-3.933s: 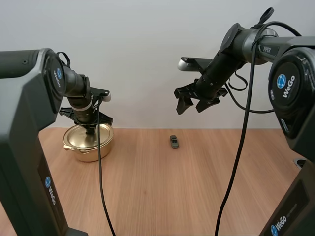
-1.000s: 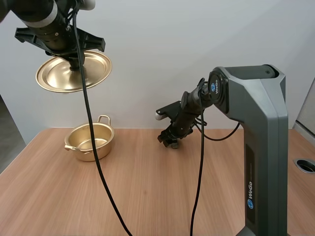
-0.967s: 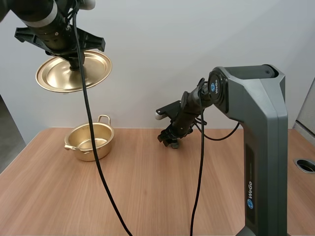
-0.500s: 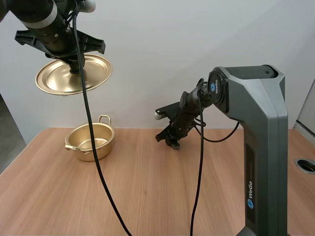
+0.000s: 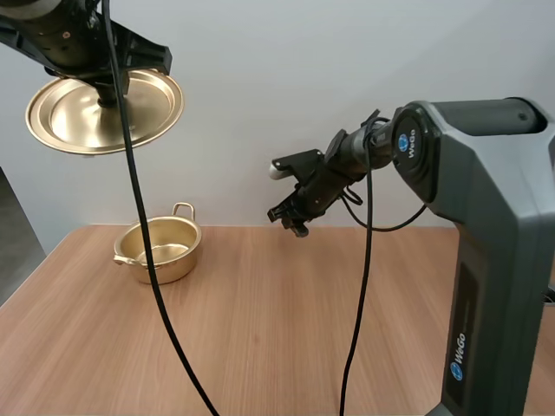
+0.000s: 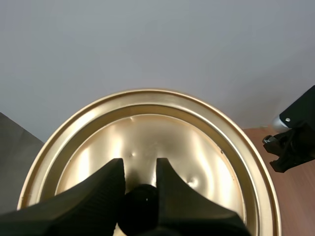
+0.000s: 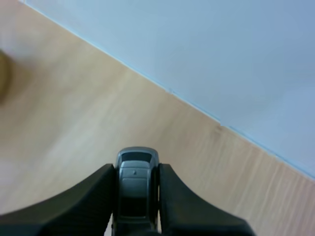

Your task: Open the pot, put the car inside, and close it

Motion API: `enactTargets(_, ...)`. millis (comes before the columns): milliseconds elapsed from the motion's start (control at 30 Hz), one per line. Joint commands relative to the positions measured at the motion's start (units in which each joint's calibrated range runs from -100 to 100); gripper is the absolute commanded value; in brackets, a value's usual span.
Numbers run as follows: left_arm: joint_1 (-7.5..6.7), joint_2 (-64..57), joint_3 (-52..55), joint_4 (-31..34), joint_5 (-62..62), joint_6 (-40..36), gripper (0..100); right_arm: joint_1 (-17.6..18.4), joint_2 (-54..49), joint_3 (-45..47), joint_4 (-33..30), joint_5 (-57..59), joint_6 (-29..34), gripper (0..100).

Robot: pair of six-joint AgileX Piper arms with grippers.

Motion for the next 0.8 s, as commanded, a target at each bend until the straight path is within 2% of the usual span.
enactTargets(0, 0.03, -2.8, 0.0, 0.3, 0.0, -0.1, 0, 0.0, -3.0, -0.2, 6.2, 3.0, -3.5, 0)
enactTargets(67, 0.03, -4.3, 0.0, 0.4, 0.0, -0.1, 0, 0.2, -4.3, -0.2, 8.8, 5.5, -5.3, 0)
enactTargets(167, 0.03, -6.3, 0.0, 0.6, 0.0, -0.1, 0, 1.7, -5.7, -0.2, 9.1, 7.6, -6.4, 0)
enactTargets(333, 0.03, -7.5, 0.0, 1.2, 0.0, -0.1, 0, 6.2, -6.2, -0.2, 9.1, 7.8, -6.4, 0)
enactTargets(500, 0.03, -7.5, 0.0, 2.4, 0.0, -0.1, 0, 10.3, -6.2, -0.2, 8.1, 2.5, -6.4, 0)
enactTargets(767, 0.03, -7.5, 0.0, 3.4, 0.0, -0.1, 0, 15.6, -6.0, -0.2, 2.6, -9.3, -6.5, 0)
